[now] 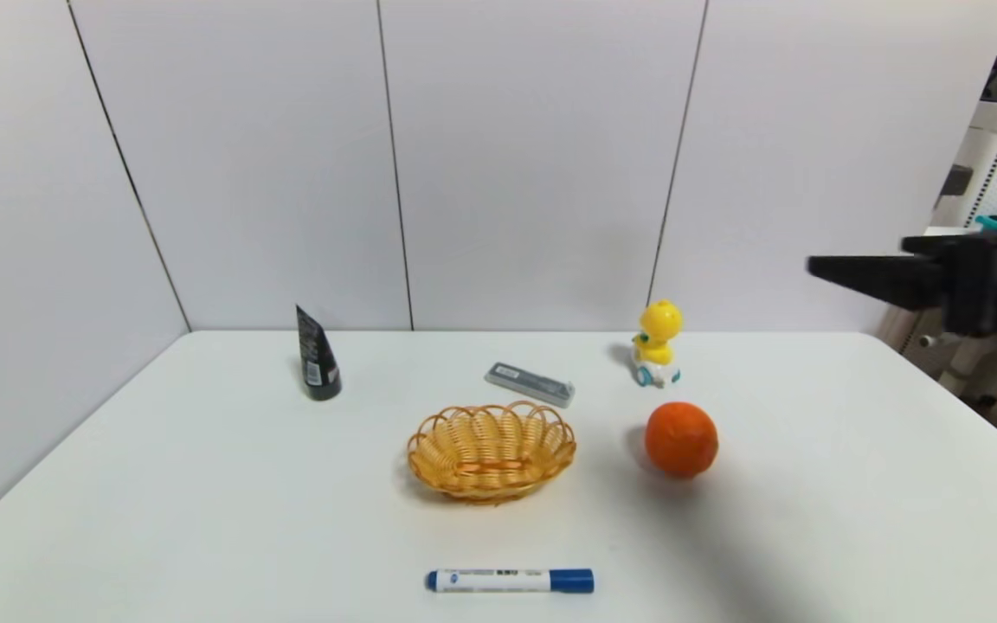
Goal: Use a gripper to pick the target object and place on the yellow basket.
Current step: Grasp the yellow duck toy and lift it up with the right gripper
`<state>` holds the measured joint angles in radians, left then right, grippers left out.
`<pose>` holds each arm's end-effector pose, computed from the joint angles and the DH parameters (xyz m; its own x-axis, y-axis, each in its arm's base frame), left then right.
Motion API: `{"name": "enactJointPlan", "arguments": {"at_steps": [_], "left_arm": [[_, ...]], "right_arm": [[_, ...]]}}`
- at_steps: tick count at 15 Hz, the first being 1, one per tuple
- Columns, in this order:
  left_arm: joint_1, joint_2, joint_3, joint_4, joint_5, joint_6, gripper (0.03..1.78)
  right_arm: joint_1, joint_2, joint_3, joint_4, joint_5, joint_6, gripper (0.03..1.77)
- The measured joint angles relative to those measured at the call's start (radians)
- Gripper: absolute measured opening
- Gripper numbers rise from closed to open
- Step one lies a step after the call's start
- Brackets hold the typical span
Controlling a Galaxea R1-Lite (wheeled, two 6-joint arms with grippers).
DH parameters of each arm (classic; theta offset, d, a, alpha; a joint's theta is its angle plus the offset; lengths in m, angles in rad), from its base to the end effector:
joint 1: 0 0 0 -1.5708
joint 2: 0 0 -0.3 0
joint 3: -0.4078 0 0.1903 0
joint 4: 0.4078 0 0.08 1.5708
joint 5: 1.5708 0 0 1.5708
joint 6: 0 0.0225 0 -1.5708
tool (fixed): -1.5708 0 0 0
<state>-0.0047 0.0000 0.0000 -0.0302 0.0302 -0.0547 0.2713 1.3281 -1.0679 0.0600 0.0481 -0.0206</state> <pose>-0.0229 0.0008 0.0786 0.9992 0.0255 0.0302 -0.0238 0.9982 -0.0556 0.2053 0.0582 0.2869 0.9005 0.3004 -0.3144 -0.3178 0.9481 -0.0044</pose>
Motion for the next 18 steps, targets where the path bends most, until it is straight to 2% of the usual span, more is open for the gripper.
{"name": "enactJointPlan", "arguments": {"at_steps": [3,6,8,10,13,18], "left_arm": [[0.000,0.000,0.000,0.000,0.000,0.001,1.69],[0.000,0.000,0.000,0.000,0.000,0.000,1.69],[0.000,0.000,0.000,0.000,0.000,0.000,1.69],[0.000,0.000,0.000,0.000,0.000,0.001,1.69],[0.000,0.000,0.000,0.000,0.000,0.000,1.69],[0.000,0.000,0.000,0.000,0.000,0.001,1.69]], "right_arm": [[0.012,0.286,-0.239,0.115,0.002,0.013,1.69],[0.005,0.484,-0.365,0.174,-0.010,0.018,1.69],[-0.007,0.556,-0.375,0.183,-0.037,0.027,1.69],[-0.010,0.595,-0.359,0.182,-0.087,0.047,1.69],[-0.010,0.648,-0.350,0.161,-0.091,0.084,1.69],[0.001,0.750,-0.362,0.066,-0.087,0.103,1.69]]}}
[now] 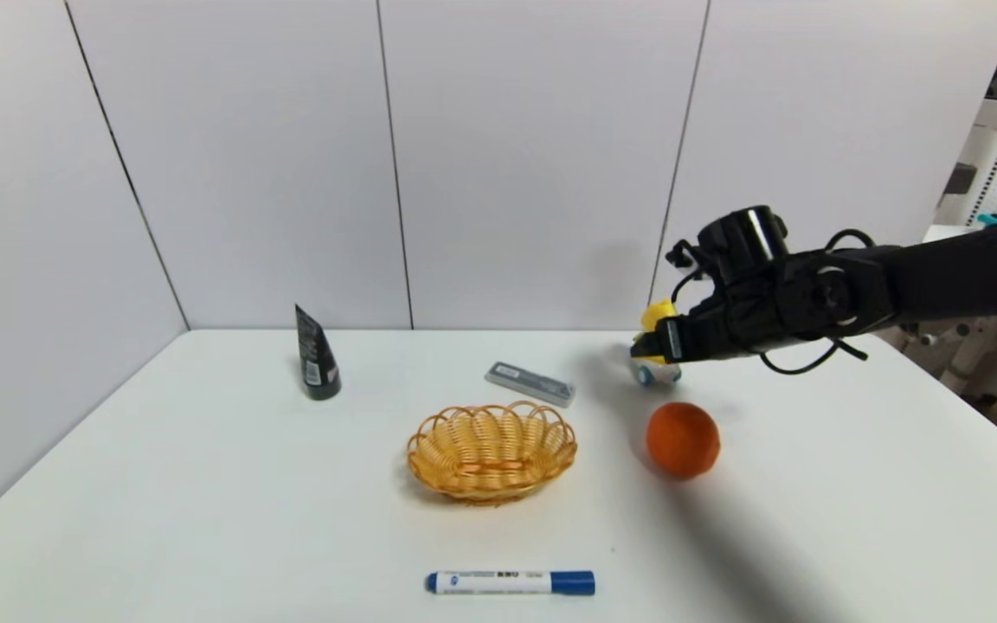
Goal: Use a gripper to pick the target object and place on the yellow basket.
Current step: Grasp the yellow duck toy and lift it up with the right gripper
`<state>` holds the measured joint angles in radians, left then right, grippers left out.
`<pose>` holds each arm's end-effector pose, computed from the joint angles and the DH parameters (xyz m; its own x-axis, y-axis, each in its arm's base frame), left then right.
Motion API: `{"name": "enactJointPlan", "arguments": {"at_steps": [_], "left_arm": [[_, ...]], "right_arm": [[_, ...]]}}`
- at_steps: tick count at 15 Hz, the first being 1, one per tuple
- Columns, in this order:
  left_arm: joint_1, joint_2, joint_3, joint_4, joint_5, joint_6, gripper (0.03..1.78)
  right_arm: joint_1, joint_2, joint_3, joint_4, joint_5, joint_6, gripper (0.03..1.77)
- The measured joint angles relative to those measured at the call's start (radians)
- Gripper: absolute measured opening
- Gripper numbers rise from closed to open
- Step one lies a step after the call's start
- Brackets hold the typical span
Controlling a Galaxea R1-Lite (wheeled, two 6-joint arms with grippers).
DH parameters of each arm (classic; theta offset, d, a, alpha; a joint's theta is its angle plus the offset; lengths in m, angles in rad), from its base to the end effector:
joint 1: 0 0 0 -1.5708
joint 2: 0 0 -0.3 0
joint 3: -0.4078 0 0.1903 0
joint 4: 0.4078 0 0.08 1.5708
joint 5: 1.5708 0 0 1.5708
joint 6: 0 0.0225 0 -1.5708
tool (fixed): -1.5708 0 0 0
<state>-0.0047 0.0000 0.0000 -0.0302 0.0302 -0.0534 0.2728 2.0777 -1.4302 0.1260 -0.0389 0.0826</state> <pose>-0.0229 0.0008 0.0786 0.9992 0.0255 0.0302 -0.0238 0.9982 -0.0543 0.3891 0.1080 0.1455 0.6990 0.1552 -0.6981 -0.1861 0.9820 0.0320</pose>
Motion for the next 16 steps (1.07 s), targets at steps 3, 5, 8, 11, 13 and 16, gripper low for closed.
{"name": "enactJointPlan", "arguments": {"at_steps": [3,5,8,11,13,16], "left_arm": [[0.000,0.000,0.000,0.000,0.000,0.000,1.69],[0.000,0.000,0.000,0.000,0.000,0.000,1.69],[0.000,0.000,0.000,0.000,0.000,-0.001,1.69],[0.000,0.000,0.000,0.000,0.000,-0.001,1.69],[0.000,0.000,0.000,0.000,0.000,0.000,1.69],[0.000,0.000,0.000,0.000,0.000,-0.001,1.69]], "right_arm": [[0.000,0.051,-0.008,-0.043,0.001,0.000,1.69],[-0.006,0.076,-0.011,-0.089,-0.004,0.000,1.69],[-0.011,0.110,-0.014,-0.187,-0.025,-0.002,1.69],[-0.016,0.141,-0.018,-0.235,-0.040,0.000,1.69],[-0.017,0.159,-0.032,-0.248,-0.040,0.000,1.69],[-0.023,0.182,-0.040,-0.302,-0.040,0.000,1.69]]}}
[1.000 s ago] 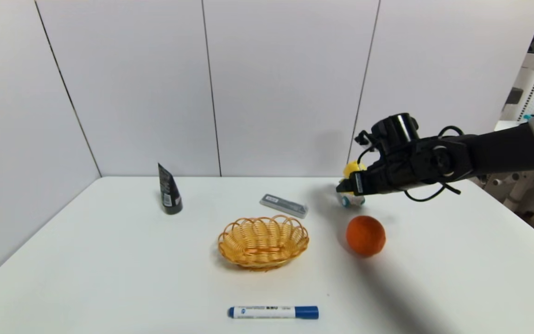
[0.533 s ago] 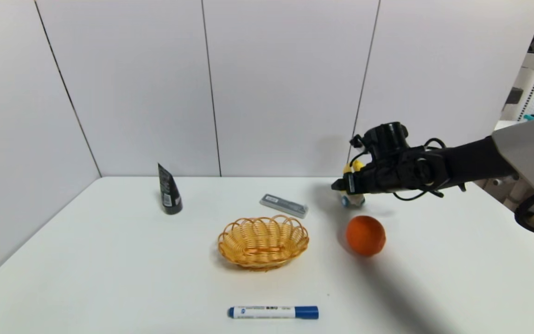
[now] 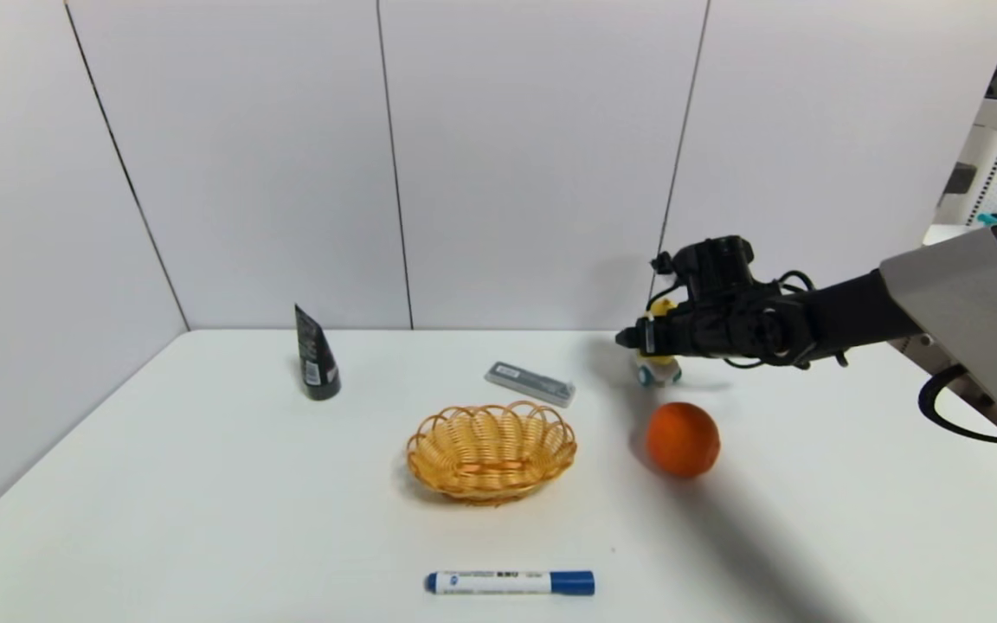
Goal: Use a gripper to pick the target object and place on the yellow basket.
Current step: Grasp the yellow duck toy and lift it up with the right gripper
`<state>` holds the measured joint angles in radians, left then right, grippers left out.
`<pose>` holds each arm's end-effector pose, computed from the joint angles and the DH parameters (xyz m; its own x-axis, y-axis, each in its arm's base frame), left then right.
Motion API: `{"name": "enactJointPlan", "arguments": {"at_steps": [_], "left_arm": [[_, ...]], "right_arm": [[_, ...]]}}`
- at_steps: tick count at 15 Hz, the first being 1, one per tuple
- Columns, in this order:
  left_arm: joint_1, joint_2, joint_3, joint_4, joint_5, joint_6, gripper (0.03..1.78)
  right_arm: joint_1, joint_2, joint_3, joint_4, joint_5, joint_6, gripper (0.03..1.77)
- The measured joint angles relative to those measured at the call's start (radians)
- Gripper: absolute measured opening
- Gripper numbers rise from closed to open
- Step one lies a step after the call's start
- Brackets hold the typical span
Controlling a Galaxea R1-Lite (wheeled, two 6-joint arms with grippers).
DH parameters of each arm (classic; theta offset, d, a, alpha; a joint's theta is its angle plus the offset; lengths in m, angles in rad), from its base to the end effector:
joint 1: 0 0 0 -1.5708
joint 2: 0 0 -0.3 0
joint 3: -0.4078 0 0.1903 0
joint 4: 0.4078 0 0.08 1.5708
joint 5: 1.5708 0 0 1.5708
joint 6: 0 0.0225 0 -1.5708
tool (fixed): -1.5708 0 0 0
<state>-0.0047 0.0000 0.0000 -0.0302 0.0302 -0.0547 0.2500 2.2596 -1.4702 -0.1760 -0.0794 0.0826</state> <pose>-0.0229 0.0008 0.0786 0.9992 0.0255 0.0302 -0.0238 0.9982 -0.0556 0.4375 0.1099 0.1018 0.8094 0.1248 -0.5738 -0.1371 0.9903 0.0220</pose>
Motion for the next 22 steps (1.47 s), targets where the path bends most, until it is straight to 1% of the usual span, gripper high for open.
{"name": "enactJointPlan", "arguments": {"at_steps": [5,9,19,22], "left_arm": [[0.000,0.000,0.000,0.000,0.000,0.001,1.69],[0.000,0.000,0.000,0.000,0.000,0.000,1.69],[0.000,0.000,0.000,0.000,0.000,0.000,1.69],[0.000,0.000,0.000,0.000,0.000,0.000,1.69]], "right_arm": [[-0.009,0.014,0.004,-0.036,0.000,0.000,1.69],[-0.010,0.021,0.025,-0.090,0.000,-0.001,1.69],[-0.011,0.027,0.044,-0.116,0.000,-0.002,1.69],[-0.010,0.031,0.039,-0.122,0.000,-0.005,1.22]]}}
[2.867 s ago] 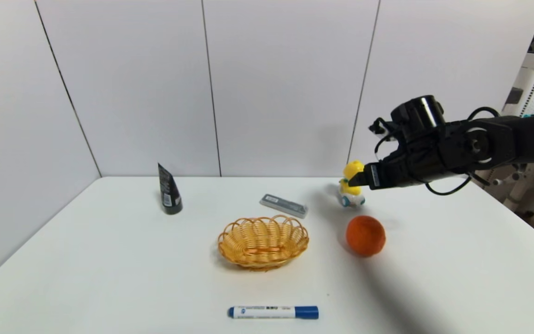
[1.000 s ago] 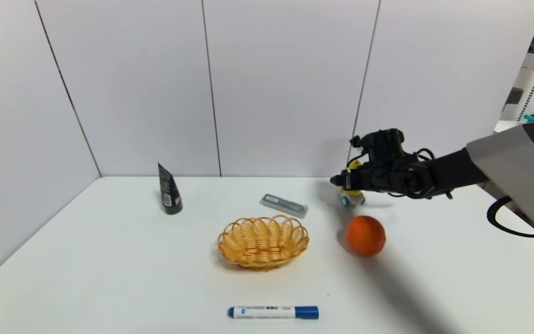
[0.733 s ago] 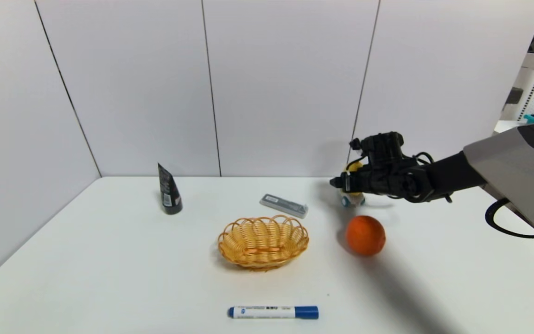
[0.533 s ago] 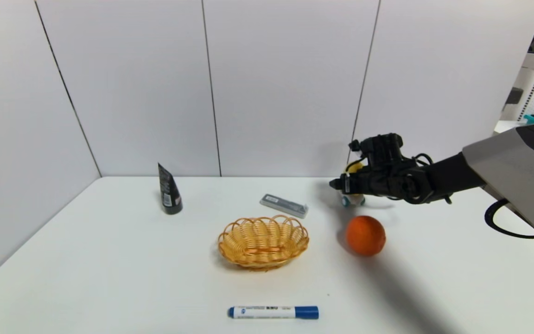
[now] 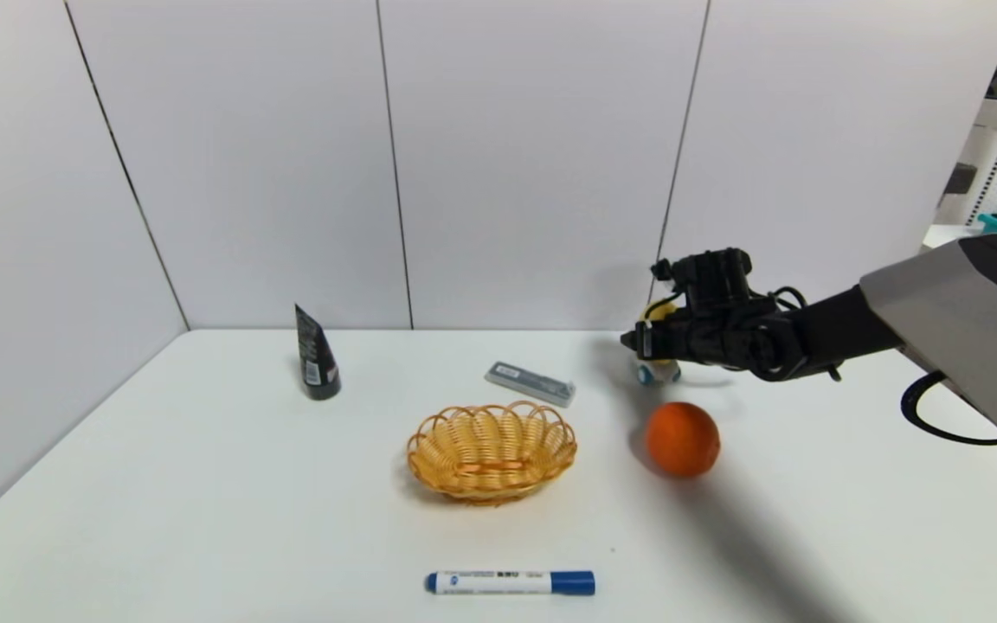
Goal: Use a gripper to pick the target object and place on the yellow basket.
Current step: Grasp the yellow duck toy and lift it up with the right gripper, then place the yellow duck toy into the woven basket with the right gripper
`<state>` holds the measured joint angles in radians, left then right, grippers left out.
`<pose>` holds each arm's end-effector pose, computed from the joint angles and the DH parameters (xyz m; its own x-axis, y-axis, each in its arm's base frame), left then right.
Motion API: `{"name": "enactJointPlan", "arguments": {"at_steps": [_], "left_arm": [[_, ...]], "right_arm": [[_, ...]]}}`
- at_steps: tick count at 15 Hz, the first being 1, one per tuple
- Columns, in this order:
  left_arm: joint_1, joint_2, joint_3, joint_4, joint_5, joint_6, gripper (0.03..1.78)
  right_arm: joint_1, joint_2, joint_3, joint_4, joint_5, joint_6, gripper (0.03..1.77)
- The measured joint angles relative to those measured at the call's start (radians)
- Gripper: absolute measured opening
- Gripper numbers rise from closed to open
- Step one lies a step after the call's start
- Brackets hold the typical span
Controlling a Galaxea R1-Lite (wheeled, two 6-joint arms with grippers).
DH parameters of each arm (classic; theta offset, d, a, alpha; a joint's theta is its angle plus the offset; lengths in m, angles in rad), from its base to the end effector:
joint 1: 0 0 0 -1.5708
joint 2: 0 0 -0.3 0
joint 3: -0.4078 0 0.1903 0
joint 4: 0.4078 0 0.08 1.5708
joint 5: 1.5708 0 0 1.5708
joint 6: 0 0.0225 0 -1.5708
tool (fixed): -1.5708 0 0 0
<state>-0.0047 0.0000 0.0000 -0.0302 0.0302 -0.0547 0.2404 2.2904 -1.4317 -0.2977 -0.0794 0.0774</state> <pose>-0.0229 0.0008 0.0786 0.9992 0.0255 0.0302 -0.0238 0.9982 -0.0556 0.4431 0.1068 0.0882 0.8387 0.1239 -0.5304 -0.1316 0.9910 0.0234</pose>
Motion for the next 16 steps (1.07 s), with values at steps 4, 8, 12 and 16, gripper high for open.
{"name": "enactJointPlan", "arguments": {"at_steps": [4,8,12,16], "left_arm": [[0.000,0.000,0.000,0.000,0.000,0.001,1.69],[0.000,0.000,0.000,0.000,0.000,0.001,1.69],[0.000,0.000,0.000,0.000,0.000,0.000,1.69],[0.000,0.000,0.000,0.000,0.000,0.000,1.69]], "right_arm": [[-0.001,0.005,-0.004,0.000,0.000,0.000,0.90],[-0.001,0.009,-0.009,-0.006,0.001,-0.001,0.84],[-0.008,0.000,-0.016,-0.003,0.001,-0.001,0.84],[-0.013,-0.085,-0.027,0.027,0.011,-0.004,0.84]]}}
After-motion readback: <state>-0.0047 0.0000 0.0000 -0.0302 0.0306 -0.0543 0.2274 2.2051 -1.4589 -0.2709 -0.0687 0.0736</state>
